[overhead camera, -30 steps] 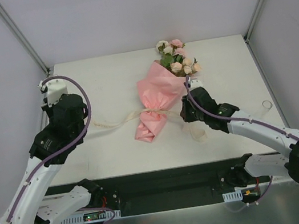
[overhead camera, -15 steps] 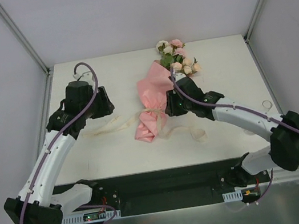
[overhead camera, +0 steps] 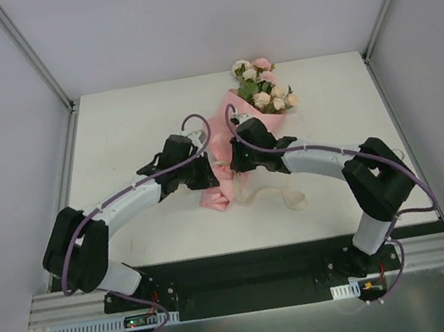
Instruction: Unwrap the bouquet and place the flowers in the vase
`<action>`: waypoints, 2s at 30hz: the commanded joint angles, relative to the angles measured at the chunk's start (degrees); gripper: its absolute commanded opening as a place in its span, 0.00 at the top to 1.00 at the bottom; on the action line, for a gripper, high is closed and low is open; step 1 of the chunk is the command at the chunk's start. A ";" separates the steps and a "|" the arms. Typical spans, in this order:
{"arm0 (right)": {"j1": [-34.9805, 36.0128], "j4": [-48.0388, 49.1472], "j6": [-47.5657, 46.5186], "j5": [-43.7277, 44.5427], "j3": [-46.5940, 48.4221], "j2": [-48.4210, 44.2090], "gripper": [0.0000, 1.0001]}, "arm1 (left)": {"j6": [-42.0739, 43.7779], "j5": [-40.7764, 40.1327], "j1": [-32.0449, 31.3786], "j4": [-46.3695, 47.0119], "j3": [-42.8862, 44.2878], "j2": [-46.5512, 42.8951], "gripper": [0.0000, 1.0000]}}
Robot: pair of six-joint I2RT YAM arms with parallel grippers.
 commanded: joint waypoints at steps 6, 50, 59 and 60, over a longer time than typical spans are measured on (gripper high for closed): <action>1.15 2.36 3.73 0.71 -2.36 0.08 0.99 | -3.03 1.84 -1.75 13.07 -2.18 0.74 0.97; -0.61 -14.32 -13.91 3.69 14.05 8.69 0.80 | -8.04 -3.43 -2.54 21.60 -8.60 8.46 1.00; -0.78 -18.38 -33.61 -3.68 17.85 10.37 0.81 | -6.90 -5.10 -2.54 20.89 -9.03 7.41 1.00; -0.95 -18.30 -34.14 -5.25 17.59 10.55 0.81 | -6.90 -5.10 -2.54 20.89 -9.12 7.24 1.00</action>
